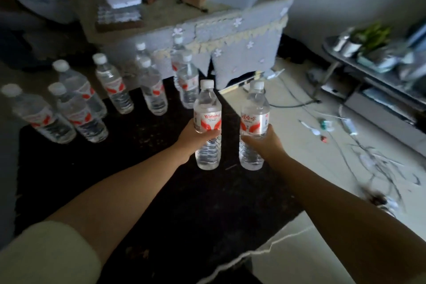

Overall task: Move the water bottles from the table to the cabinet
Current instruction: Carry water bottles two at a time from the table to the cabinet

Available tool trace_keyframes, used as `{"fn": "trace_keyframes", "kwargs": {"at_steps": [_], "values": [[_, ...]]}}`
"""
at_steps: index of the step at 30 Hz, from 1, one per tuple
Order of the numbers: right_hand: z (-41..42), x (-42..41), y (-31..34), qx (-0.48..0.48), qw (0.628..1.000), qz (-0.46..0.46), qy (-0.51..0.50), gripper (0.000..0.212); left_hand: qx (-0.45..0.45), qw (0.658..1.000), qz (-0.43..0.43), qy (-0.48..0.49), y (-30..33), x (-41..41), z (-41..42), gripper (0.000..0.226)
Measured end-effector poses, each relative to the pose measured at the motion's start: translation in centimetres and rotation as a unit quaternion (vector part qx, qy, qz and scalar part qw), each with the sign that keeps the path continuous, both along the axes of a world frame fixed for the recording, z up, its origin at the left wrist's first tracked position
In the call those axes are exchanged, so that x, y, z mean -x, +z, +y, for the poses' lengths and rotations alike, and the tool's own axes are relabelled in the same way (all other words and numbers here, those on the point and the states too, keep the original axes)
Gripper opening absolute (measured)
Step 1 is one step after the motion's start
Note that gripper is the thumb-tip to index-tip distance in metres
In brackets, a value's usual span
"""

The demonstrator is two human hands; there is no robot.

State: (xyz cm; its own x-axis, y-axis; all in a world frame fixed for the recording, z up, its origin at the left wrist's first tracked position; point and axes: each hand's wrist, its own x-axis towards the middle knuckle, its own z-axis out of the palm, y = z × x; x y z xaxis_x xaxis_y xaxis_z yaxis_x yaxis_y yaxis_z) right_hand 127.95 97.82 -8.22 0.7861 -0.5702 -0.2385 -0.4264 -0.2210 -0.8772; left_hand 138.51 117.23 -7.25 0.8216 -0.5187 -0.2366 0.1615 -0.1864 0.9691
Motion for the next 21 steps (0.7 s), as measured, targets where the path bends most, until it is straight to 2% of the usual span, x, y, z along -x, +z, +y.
{"fn": "trace_keyframes", "kwargs": {"at_steps": [9,12,16,19,21], "values": [[-10.4,11.8,2.0,-0.008,0.989,-0.038,-0.144,0.073,-0.016,0.983,-0.019,-0.181,1.1,5.1,-15.0,0.046],[-14.3,17.2,2.6,-0.008,0.98,-0.054,-0.19,0.068,-0.012,0.977,-0.039,-0.208,2.0,8.5,-21.4,0.032],[-19.9,24.7,3.6,0.002,0.966,-0.054,-0.254,0.066,0.003,0.959,-0.042,-0.282,3.3,14.3,-29.7,0.027],[-23.3,30.0,4.2,0.007,0.954,-0.076,-0.291,0.06,0.003,0.94,-0.041,-0.338,3.8,19.0,-35.0,0.038],[-25.1,33.5,4.6,0.008,0.946,-0.098,-0.31,0.047,0.003,0.929,-0.036,-0.368,3.6,22.1,-38.3,0.046]]}}
